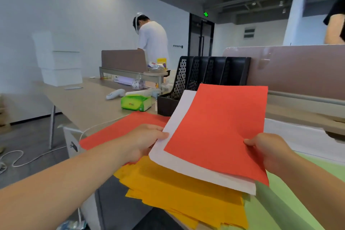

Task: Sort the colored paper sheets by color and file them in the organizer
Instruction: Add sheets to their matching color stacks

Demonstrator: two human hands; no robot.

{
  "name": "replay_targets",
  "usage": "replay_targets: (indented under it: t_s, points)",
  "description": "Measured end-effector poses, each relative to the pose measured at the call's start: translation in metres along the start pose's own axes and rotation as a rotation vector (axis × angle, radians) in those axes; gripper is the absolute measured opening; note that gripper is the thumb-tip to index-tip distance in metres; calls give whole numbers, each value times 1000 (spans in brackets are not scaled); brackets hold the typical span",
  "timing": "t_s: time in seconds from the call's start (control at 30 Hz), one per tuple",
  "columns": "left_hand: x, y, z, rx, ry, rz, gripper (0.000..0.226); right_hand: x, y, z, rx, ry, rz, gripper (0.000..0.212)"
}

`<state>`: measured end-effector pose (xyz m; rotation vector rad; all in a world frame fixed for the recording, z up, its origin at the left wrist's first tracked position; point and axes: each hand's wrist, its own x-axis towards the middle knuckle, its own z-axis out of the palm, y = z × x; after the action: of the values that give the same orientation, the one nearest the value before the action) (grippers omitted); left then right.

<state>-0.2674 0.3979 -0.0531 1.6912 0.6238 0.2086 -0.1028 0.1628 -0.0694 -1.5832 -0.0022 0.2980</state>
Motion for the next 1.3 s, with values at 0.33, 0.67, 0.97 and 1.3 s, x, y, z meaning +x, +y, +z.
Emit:
replay_targets:
  t_s: [0.33, 0.67, 0.97, 1.3]
  points:
    - [45, 37, 203, -21, -271, 72, 20, 10, 2, -191, 76, 412, -56, 15]
    - [92, 76, 289, 212, -520, 10, 18, 35, 21, -277, 197, 567, 31, 15]
    - [165, 110, 291, 855, 7, 667, 50, 68, 18, -271, 65, 492, 98, 8]
    - [247, 98, 318, 1155, 149, 861, 34, 76, 31, -262, -59, 486, -23, 10]
